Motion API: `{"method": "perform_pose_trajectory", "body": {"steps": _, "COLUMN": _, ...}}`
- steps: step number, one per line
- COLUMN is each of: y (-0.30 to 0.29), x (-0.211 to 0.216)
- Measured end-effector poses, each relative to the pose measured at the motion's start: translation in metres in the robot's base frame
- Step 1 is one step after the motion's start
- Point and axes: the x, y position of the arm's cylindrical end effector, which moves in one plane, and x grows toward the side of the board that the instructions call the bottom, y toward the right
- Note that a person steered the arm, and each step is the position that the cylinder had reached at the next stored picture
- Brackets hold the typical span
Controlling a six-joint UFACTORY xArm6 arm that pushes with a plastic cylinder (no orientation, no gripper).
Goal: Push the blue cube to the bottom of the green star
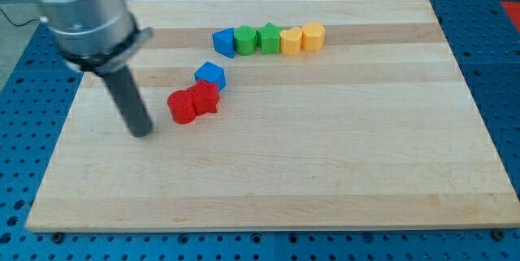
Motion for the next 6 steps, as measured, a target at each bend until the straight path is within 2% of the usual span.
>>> {"method": "perform_pose_trajectory", "body": {"steps": 1, "y": -0.021, "x": -0.038}}
{"method": "perform_pose_trajectory", "body": {"steps": 2, "y": 0.013, "x": -0.074}}
{"method": "perform_pose_trajectory", "body": {"steps": 6, "y": 0.259, "x": -0.074}}
